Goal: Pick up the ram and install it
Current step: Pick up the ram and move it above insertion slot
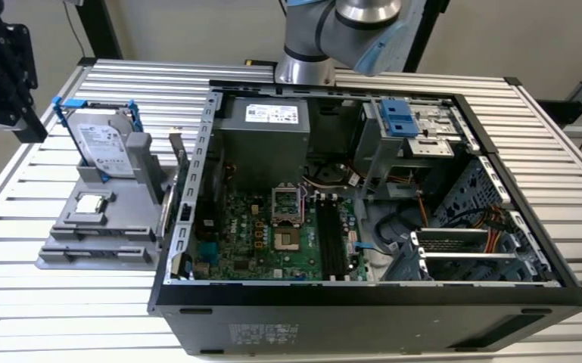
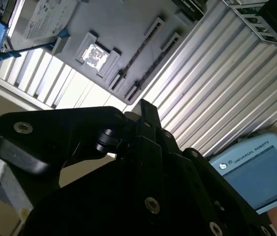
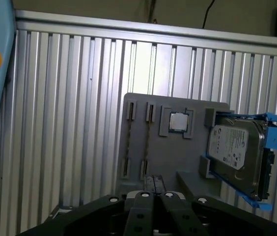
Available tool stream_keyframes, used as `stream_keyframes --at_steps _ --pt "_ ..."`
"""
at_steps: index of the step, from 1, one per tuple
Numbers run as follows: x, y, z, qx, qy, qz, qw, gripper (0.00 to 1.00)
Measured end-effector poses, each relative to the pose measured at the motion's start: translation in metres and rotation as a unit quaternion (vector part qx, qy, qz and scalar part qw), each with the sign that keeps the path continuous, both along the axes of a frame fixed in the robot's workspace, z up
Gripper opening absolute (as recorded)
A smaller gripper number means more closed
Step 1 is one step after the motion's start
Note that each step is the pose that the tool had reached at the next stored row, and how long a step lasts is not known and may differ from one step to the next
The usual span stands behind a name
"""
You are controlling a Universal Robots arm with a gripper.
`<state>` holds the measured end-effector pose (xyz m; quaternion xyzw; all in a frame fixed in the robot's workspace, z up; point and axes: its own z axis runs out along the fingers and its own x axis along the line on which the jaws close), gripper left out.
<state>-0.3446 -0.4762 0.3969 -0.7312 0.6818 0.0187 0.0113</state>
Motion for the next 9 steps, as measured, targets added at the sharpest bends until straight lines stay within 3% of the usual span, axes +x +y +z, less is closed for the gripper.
stream_keyframes --at_steps 8,9 --pt "0.0000 0.0000 0.0000 0.0000 0.0000 0.001 1.00000 0.00" --pt "0.0000 0.0000 0.0000 0.0000 0.0000 0.001 1.00000 1.00"
